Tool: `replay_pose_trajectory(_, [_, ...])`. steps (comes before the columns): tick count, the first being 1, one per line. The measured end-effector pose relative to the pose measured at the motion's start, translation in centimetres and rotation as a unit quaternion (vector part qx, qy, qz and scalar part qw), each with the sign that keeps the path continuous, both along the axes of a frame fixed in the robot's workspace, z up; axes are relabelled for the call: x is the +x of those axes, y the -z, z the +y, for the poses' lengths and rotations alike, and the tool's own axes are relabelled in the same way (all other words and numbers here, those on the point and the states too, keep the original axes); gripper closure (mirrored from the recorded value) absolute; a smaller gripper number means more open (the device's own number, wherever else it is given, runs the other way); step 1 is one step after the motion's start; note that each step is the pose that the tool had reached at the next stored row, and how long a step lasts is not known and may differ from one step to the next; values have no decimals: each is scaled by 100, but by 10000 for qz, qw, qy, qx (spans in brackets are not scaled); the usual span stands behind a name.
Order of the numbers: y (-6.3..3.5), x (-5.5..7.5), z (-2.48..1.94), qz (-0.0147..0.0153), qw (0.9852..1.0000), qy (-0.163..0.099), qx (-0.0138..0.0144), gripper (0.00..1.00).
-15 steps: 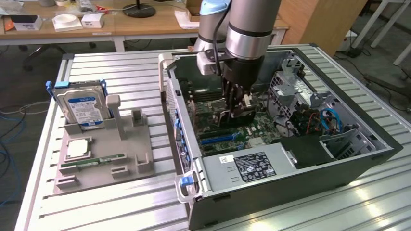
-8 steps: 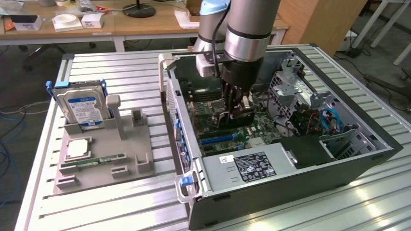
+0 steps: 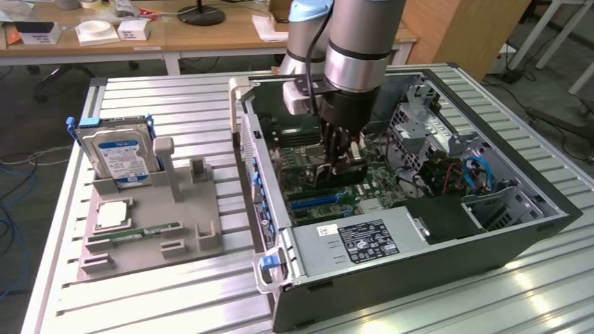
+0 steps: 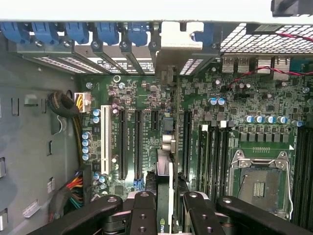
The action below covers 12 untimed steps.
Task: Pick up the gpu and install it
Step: 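Insert the gpu into the slot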
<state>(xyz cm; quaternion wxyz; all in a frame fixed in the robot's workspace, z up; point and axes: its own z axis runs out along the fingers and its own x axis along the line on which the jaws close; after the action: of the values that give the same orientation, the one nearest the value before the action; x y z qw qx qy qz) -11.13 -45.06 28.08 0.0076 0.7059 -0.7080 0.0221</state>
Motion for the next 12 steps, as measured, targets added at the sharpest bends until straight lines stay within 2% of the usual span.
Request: replay_pose_trajectory(12, [93,-33,0,0,10000,-7,0,74])
